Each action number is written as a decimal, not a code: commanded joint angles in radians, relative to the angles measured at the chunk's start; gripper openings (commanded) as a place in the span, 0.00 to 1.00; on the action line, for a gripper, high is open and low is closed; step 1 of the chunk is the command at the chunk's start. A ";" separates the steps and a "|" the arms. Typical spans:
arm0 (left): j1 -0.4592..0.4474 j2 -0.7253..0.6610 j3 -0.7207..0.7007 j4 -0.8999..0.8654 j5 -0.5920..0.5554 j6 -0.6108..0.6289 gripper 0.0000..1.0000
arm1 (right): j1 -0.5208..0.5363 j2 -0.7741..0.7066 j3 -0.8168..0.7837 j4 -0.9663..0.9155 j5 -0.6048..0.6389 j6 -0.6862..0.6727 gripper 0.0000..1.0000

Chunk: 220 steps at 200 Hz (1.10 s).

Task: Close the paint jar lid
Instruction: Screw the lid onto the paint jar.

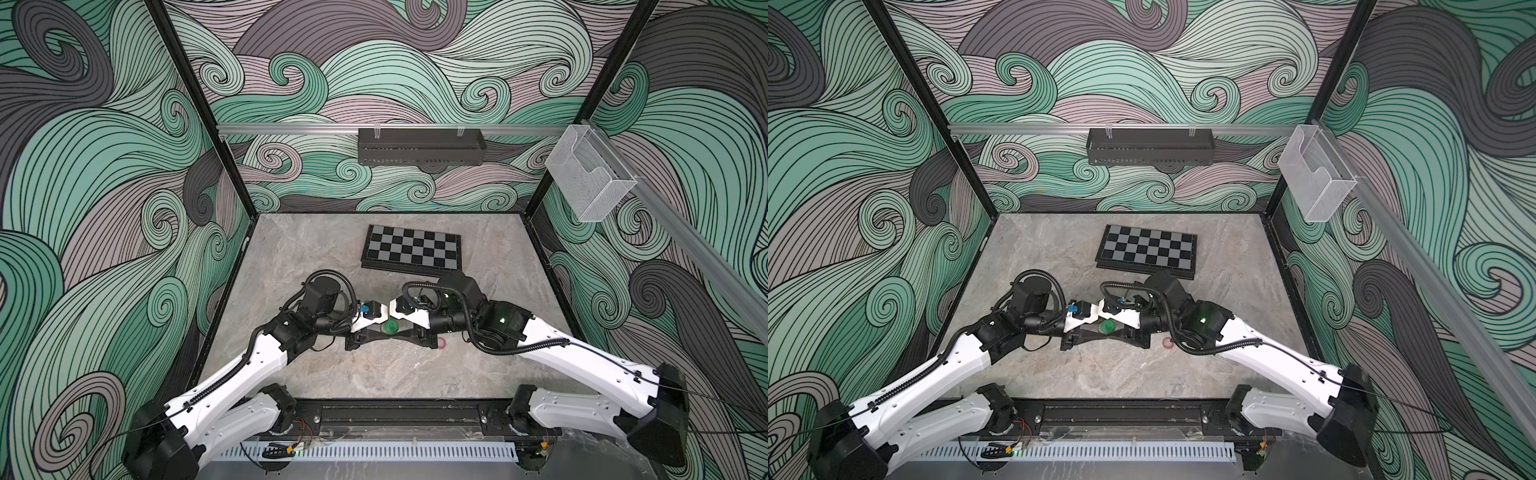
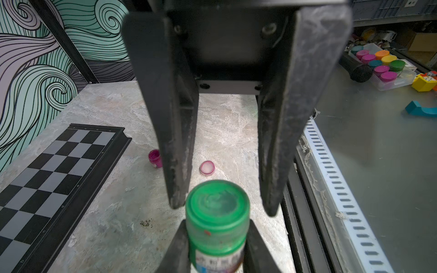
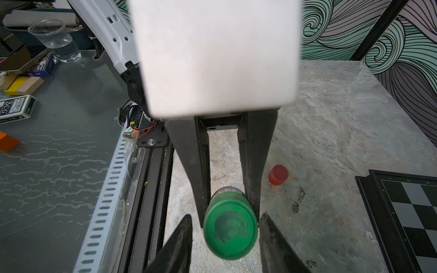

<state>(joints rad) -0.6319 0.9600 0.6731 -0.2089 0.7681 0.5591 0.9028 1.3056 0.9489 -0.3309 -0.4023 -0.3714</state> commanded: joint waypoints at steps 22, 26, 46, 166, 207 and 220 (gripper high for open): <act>-0.008 0.006 0.045 -0.005 0.022 0.026 0.04 | -0.002 0.029 0.022 0.034 -0.012 -0.013 0.40; -0.008 0.007 0.045 -0.004 0.022 0.026 0.04 | -0.002 0.030 0.022 0.035 -0.011 -0.012 0.38; -0.008 0.008 0.044 -0.003 0.021 0.025 0.04 | -0.003 0.035 0.023 0.035 -0.007 -0.003 0.34; -0.008 -0.004 0.036 0.019 -0.020 0.021 0.04 | 0.077 0.095 0.028 0.083 0.274 0.613 0.00; -0.008 -0.010 0.034 0.023 -0.030 0.021 0.04 | 0.136 0.128 0.064 0.059 0.393 0.873 0.00; -0.008 -0.011 0.032 0.024 -0.034 0.021 0.04 | 0.153 0.144 0.079 0.039 0.425 0.950 0.00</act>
<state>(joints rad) -0.6262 0.9668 0.6727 -0.2745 0.6533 0.5591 1.0225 1.3899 0.9817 -0.3241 -0.0849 0.3420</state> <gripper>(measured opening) 0.314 0.330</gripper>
